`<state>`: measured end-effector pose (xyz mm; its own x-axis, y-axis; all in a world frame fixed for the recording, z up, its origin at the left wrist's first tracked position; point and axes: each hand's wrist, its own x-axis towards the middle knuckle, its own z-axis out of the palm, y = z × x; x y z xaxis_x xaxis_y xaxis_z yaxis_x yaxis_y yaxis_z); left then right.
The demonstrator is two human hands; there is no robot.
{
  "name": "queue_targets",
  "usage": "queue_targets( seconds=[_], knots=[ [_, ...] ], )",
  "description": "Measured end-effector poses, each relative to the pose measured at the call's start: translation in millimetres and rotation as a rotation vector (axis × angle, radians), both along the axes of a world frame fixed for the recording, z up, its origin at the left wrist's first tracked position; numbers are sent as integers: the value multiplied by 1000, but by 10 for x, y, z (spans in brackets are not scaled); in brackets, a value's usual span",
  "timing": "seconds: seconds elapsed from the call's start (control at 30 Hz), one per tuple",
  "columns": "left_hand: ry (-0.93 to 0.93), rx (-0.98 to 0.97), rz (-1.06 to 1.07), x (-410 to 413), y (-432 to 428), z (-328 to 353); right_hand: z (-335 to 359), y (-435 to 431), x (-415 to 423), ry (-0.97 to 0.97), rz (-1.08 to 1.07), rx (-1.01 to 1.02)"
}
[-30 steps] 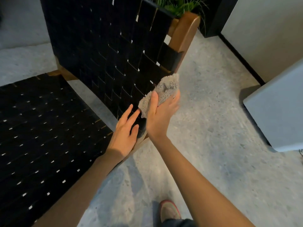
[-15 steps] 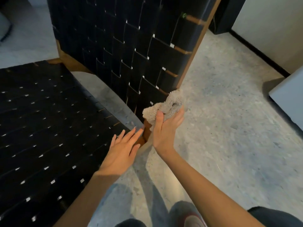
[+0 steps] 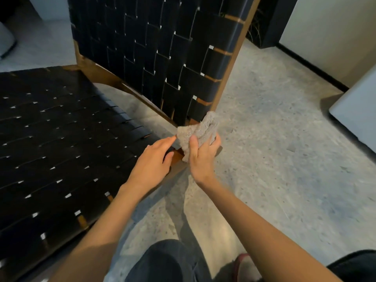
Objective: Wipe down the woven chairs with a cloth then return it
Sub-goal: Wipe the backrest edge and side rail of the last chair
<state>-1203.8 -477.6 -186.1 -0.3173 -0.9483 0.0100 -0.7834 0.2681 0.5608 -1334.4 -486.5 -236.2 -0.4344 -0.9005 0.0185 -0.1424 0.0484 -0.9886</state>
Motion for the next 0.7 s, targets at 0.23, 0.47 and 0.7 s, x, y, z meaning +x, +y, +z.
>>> queue_targets(
  seconds=[0.23, 0.47, 0.7],
  knots=[
    [-440, 42, -50, 329, 347, 110, -55, 409, -32, 318, 221, 55],
    [-597, 46, -19, 631, 608, 210, 185, 447, -50, 1127, 347, 89],
    [-623, 9, -7, 635, 700, 214, 271, 463, 75, 1195, 423, 241]
  ],
)
